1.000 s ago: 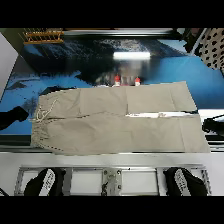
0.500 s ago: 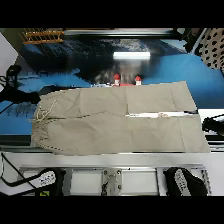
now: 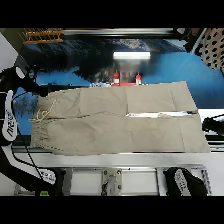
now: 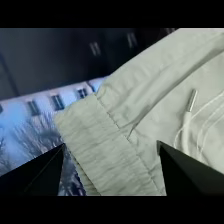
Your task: Fold the clothes and pants, and hang the long-sleeved shirts on hangers.
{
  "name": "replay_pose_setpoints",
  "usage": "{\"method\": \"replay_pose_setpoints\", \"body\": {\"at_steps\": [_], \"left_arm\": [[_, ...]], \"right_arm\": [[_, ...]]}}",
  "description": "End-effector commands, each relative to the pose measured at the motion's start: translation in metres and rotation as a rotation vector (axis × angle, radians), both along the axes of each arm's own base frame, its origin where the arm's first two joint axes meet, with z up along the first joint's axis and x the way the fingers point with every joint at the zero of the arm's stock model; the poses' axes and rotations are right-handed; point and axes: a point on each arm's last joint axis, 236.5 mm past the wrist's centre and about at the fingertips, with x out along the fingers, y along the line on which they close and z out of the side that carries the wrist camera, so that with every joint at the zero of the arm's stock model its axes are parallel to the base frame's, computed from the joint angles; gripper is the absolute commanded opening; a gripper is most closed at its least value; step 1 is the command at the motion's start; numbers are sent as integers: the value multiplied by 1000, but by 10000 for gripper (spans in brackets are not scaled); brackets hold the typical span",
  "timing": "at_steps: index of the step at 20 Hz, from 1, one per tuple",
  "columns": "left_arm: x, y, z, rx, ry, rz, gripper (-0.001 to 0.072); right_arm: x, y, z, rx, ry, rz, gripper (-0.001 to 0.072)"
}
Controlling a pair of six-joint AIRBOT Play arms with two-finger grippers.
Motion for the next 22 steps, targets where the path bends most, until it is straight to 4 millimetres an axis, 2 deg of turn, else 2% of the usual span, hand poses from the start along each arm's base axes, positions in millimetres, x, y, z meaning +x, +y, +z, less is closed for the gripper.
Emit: {"method": "replay_pose_setpoints", "body": {"at_steps": [1, 5, 9, 14, 19, 22], "left_arm": [[11, 1, -13, 21, 53, -86, 624], [18, -3, -25, -29, 66, -110, 624], [16, -12, -43, -76, 89, -155, 624], [26, -10, -50, -55, 57, -178, 624], [25, -11, -65, -63, 78, -177, 624], [25, -11, -66, -64, 78, -176, 623]], "right_arm": [[0, 1, 0, 2, 2, 0, 601], [-1, 1, 0, 3, 3, 0, 601], [-4, 5, -8, 21, 17, -1, 601], [-12, 11, -21, 50, 52, -1, 600], [-13, 12, -22, 54, 58, -1, 601], [-13, 12, -22, 55, 58, -1, 600]]}}
